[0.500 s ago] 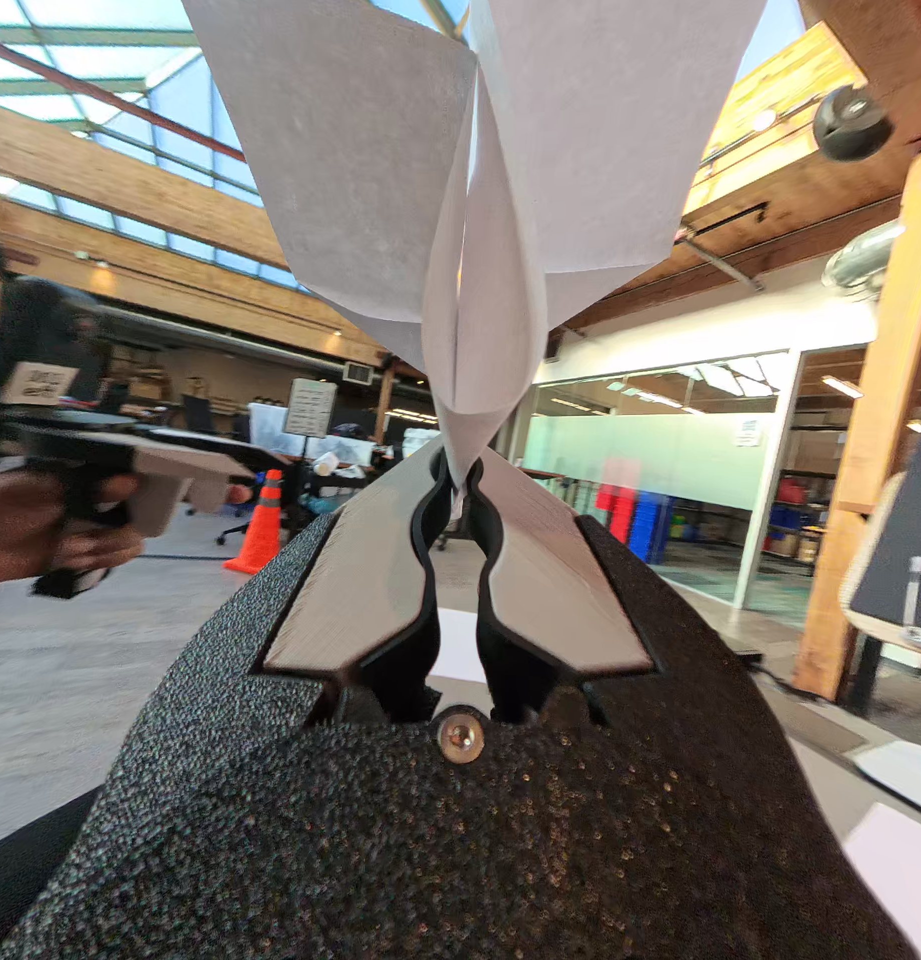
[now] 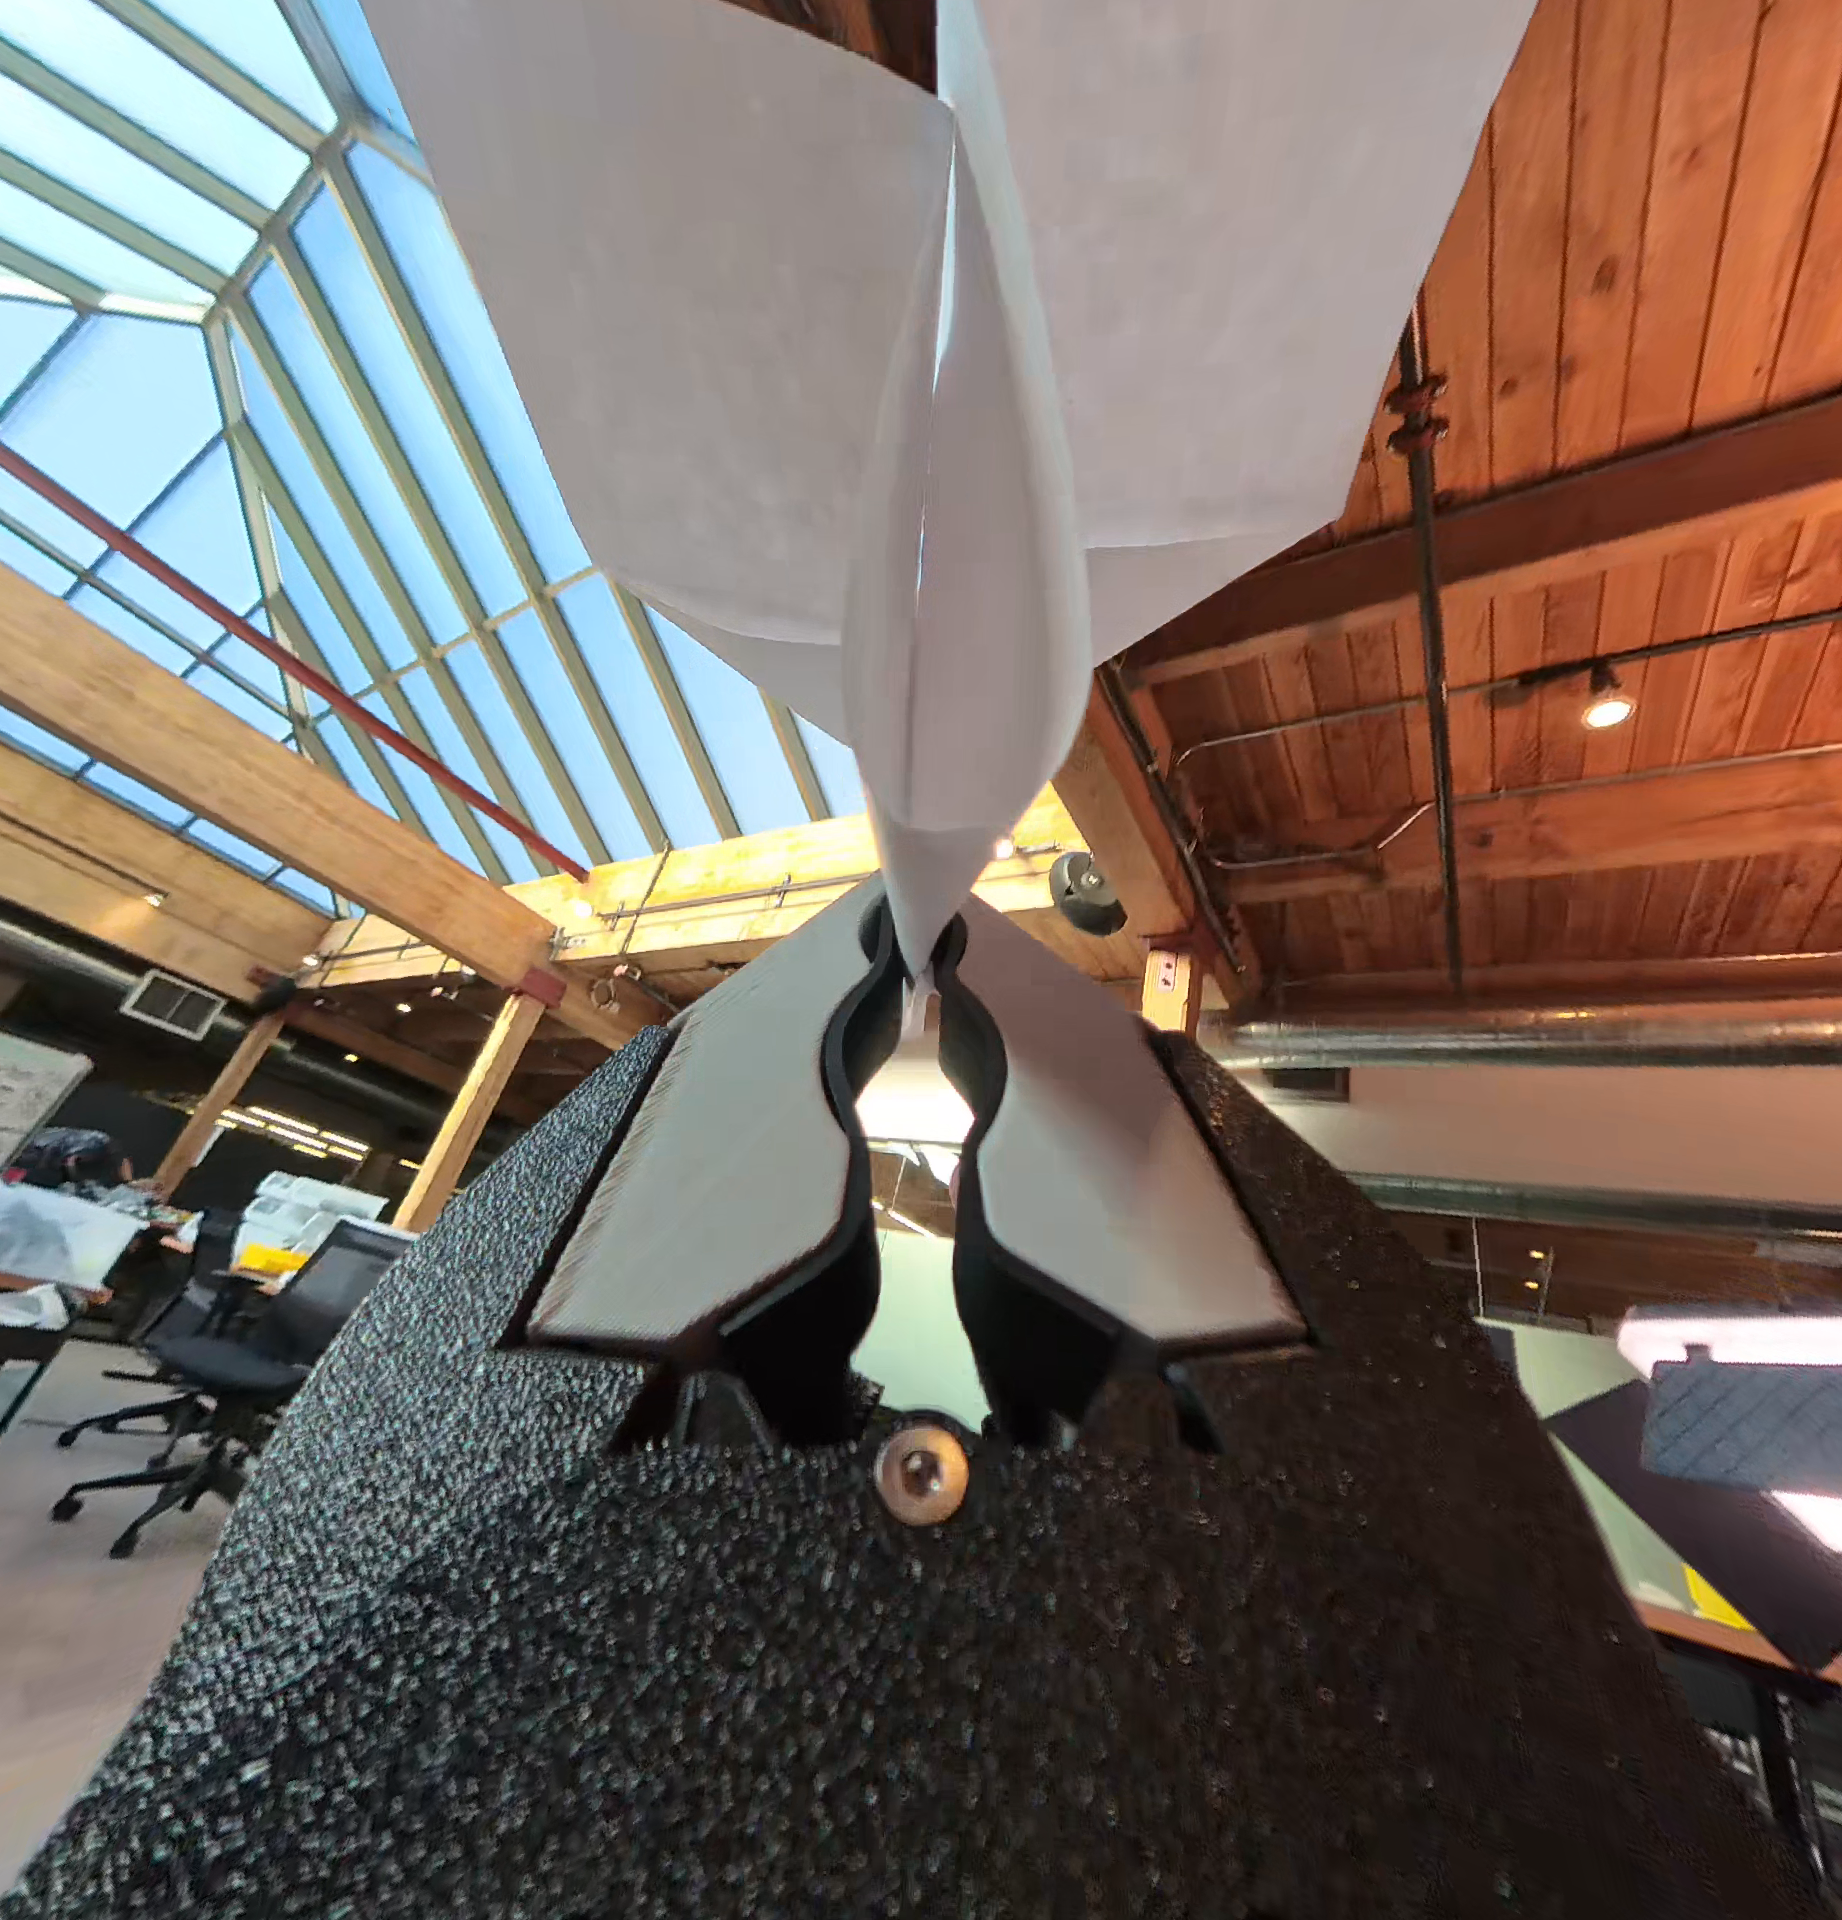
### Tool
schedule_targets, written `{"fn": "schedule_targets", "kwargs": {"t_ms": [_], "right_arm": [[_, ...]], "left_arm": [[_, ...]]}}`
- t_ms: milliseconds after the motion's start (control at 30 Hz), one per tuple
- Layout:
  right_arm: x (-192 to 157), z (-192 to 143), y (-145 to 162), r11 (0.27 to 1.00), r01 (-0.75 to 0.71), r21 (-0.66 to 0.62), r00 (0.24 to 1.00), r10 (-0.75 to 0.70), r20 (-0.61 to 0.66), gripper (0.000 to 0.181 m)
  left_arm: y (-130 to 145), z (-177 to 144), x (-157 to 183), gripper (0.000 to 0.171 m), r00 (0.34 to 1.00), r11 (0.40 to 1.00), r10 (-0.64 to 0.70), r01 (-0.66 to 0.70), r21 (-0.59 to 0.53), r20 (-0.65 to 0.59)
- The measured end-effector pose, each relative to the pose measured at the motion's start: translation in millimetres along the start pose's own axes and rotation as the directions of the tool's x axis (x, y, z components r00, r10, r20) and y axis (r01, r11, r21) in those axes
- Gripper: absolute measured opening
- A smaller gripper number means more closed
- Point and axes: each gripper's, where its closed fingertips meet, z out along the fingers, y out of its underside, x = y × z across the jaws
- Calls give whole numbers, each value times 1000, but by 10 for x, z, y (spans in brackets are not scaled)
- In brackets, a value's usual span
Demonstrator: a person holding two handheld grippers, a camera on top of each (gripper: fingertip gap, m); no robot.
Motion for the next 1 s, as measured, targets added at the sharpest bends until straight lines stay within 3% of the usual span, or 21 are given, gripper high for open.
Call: {"fn": "schedule_targets", "kwargs": {"t_ms": [167, 533, 667, 800, 1000], "right_arm": [[70, -149, -513, 997, 2, 80, 1000, -1, -15, 0], [294, -410, -1018, 976, 46, 212, 995, -26, -98, 0], [207, -445, -1066, 963, 78, 259, 992, -48, -120, 0], [14, -231, -519, 975, 37, 218, 993, -10, -121, 0], [-441, 288, 992, 997, -77, 23, 993, 79, -87, 0]], "left_arm": [[-1, -134, 19, 85, 1000, 1000, -12, 12, 3, 6], [10, -241, -101, 84, 998, 1000, 7, -7, -5, 63], [84, -260, -87, 83, 998, 1000, 14, -13, -26, 67], [178, -291, -25, 82, 998, 998, 29, -26, -52, 59], [328, -287, 12, 81, 998, 996, 43, -38, -85, 56]]}}
